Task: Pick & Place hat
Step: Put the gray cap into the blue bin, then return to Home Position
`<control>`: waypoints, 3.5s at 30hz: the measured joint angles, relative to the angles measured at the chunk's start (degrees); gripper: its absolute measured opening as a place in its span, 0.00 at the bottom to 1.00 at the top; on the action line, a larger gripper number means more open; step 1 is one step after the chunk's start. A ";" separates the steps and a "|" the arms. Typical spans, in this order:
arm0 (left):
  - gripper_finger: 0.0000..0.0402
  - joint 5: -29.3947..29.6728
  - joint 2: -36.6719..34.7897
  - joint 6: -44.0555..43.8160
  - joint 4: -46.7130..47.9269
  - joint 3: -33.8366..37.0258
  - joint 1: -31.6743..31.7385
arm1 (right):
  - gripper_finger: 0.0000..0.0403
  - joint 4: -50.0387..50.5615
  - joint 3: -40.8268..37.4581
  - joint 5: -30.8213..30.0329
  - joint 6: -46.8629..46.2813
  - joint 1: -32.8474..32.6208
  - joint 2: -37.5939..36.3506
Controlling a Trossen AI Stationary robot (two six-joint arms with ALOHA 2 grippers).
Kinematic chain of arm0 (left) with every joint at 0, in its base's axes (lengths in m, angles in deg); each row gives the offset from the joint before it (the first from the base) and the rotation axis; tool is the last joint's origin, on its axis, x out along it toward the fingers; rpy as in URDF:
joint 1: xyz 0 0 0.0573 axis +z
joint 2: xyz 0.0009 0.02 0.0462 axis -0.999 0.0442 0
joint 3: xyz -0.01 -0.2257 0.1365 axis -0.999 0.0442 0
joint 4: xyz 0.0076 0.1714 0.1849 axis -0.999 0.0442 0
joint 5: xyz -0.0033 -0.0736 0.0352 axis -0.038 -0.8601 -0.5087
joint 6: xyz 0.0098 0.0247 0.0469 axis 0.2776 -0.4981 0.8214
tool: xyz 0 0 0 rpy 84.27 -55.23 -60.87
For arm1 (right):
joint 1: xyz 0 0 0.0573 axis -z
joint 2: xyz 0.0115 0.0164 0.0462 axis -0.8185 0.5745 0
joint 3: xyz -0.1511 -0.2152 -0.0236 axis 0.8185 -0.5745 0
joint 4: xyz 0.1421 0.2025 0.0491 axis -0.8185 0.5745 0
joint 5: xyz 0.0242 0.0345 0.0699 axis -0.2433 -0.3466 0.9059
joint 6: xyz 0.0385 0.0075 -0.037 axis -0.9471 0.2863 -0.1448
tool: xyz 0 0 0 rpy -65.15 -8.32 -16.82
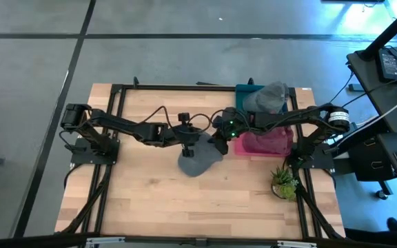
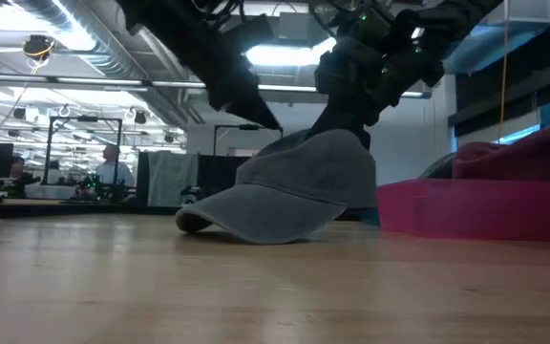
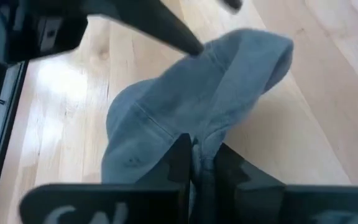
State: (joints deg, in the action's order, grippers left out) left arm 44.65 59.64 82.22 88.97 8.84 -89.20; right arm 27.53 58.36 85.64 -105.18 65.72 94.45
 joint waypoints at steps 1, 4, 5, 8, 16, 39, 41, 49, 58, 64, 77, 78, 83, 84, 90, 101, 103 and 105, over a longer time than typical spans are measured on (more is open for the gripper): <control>0.29 0.11 -0.85 -0.55 1.71 0.00 0.20 | 0.07 0.64 0.00 0.00 0.19 0.19 -0.78; 0.34 -0.40 -3.39 -3.22 4.25 0.00 0.92 | 0.07 3.16 0.00 -0.53 0.77 1.51 -5.27; 0.35 -0.67 -4.26 -4.22 4.37 0.36 1.20 | 0.07 4.39 0.00 -1.74 0.98 2.13 -7.34; 0.36 -0.91 -7.13 -5.62 -0.82 4.35 2.30 | 0.07 7.57 0.00 -5.97 1.63 4.35 -14.33; 0.36 -1.66 -14.20 -6.86 -23.14 18.30 6.28 | 0.07 10.11 0.00 -11.87 2.03 13.58 -31.59; 0.35 -1.64 -14.77 -7.05 -25.54 20.94 7.91 | 0.07 24.95 6.96 -15.61 9.25 34.67 -34.29; 0.35 -1.62 -14.77 -7.05 -25.53 20.94 7.93 | 0.07 27.59 5.59 -15.58 8.94 35.26 -34.01; 0.35 -1.60 -14.75 -7.09 -25.54 20.94 7.91 | 0.07 26.98 1.02 -16.27 9.17 36.09 -30.18; 0.35 -1.58 -14.73 -7.14 -25.52 20.94 7.93 | 0.07 26.96 0.55 -22.16 14.79 38.82 -23.30; 0.35 -1.58 -14.73 -7.11 -25.10 20.94 7.93 | 0.07 33.14 0.55 -25.39 16.87 40.78 -20.67; 0.35 -1.75 -14.34 -8.32 -24.48 20.96 9.40 | 0.08 40.36 0.55 -37.37 15.83 40.97 -20.12; 0.35 -1.73 -14.34 -8.38 -24.15 20.96 9.40 | 0.08 40.73 0.55 -37.85 15.69 40.96 -19.68; 0.36 -1.80 -14.34 -9.20 -23.80 20.96 9.40 | 0.13 40.66 0.55 -41.68 14.85 40.52 -16.33; 0.36 -1.80 -14.34 -9.21 -23.77 20.96 9.40 | 0.14 40.80 0.55 -41.62 15.06 40.50 -15.53; 0.36 -1.80 -14.35 -9.19 -23.78 20.96 9.40 | 0.26 42.26 0.55 -42.06 15.04 40.48 -13.24; 0.36 -1.58 -14.36 -8.97 -23.50 20.96 9.40 | 0.72 50.83 9.66 -41.53 10.16 40.47 -13.30; 0.35 -0.63 -14.36 -8.21 -22.36 20.96 9.42 | 0.76 53.03 12.00 -41.52 9.28 39.96 -13.30; 0.35 1.21 -14.91 -8.79 -20.53 21.04 9.88 | 0.79 53.60 13.44 -41.26 8.39 38.55 -13.90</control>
State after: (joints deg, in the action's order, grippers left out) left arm 45.86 44.73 73.43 68.44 29.88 -79.32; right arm 81.14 71.80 44.39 -96.79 104.28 80.55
